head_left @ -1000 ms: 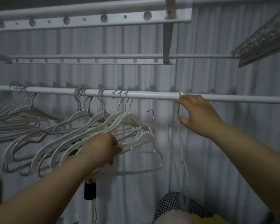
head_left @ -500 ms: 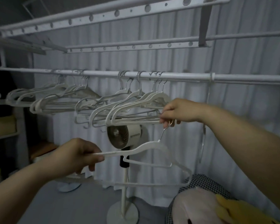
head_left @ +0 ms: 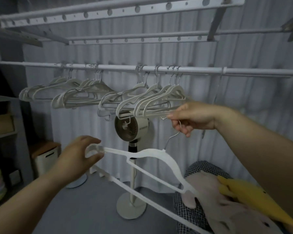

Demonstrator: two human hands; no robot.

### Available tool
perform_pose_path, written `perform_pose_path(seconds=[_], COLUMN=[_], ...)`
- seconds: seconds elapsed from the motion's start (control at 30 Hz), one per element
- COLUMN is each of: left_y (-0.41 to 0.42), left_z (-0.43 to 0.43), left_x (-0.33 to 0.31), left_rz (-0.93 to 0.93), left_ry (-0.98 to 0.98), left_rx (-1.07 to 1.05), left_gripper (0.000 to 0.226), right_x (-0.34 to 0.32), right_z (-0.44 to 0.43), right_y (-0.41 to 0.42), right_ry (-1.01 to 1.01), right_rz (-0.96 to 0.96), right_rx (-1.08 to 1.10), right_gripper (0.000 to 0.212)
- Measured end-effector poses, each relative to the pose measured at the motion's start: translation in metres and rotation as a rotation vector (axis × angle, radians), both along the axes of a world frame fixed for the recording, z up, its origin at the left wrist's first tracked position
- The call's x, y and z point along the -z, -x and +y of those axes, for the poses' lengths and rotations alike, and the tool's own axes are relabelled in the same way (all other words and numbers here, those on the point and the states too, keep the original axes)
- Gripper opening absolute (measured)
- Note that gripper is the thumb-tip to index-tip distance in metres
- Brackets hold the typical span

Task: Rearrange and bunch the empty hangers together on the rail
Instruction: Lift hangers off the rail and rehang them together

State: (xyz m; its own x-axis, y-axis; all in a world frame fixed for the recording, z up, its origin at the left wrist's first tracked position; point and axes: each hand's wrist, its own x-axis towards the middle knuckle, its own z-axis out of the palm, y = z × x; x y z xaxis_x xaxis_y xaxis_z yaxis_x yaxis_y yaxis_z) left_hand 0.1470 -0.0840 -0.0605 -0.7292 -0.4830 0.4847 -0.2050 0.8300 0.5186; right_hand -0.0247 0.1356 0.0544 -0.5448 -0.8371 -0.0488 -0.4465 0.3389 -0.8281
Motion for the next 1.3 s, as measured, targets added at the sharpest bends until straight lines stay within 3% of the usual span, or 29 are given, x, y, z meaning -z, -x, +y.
perform_pose_path(seconds=[0.1, 0.17, 0.3, 0.4, 0.47, 0.53, 0.63, 0.8, 0.9, 1.07, 1.2, 1.3], left_y=[-0.003, -0.001, 0.005, 0.014, 0.021, 0.03, 0.048, 0.087, 0.116, 0.157, 0.192, 0.22], left_z=[0.021, 0.04, 0.076, 0.096, 0.105, 0.111, 0.115, 0.113, 0.107, 0.101, 0.1, 0.108], left_x=[0.002, 0.005, 0.002, -0.001, -0.004, -0.005, -0.002, -0.008, -0.024, -0.063, -0.094, -0.115], left_rz=[-0.02, -0.08, -0.13, -0.197, -0.237, -0.278, -0.286, -0.266, -0.283, -0.309, -0.235, -0.172], left_ry=[-0.134, -0.191, -0.397, -0.487, -0.437, -0.244, 0.021, 0.071, 0.07, 0.049, 0.046, 0.05], left_rx=[0.182, 0.326, 0.563, 0.584, 0.547, 0.486, 0.413, 0.383, 0.355, 0.277, 0.276, 0.284], left_gripper=[0.012, 0.019, 0.012, 0.025, 0.043, 0.051, 0.032, 0.023, 0.023, 0.014, 0.017, 0.017], right_x=[0.006, 0.01, 0.017, 0.02, 0.02, 0.019, 0.019, 0.017, 0.008, -0.012, -0.034, -0.055], right_z=[0.003, 0.002, -0.006, -0.011, -0.012, -0.013, -0.009, -0.001, 0.004, 0.025, 0.043, 0.053], right_y=[-0.013, -0.022, -0.04, -0.046, -0.047, -0.044, -0.033, 0.002, 0.036, 0.106, 0.153, 0.187], right_ry=[0.085, 0.13, 0.247, 0.383, 0.458, 0.523, 0.58, 0.581, 0.486, 0.258, 0.096, 0.001], right_rz=[-0.081, -0.135, -0.208, -0.259, -0.282, -0.299, -0.317, -0.303, -0.047, 0.689, 1.047, 1.205], right_rx=[0.099, 0.157, 0.262, 0.349, 0.38, 0.406, 0.424, 0.407, 0.449, 0.641, 0.726, 0.753], right_gripper=[0.033, 0.033, 0.031, 0.031, 0.032, 0.032, 0.033, 0.033, 0.032, 0.016, 0.036, 0.052])
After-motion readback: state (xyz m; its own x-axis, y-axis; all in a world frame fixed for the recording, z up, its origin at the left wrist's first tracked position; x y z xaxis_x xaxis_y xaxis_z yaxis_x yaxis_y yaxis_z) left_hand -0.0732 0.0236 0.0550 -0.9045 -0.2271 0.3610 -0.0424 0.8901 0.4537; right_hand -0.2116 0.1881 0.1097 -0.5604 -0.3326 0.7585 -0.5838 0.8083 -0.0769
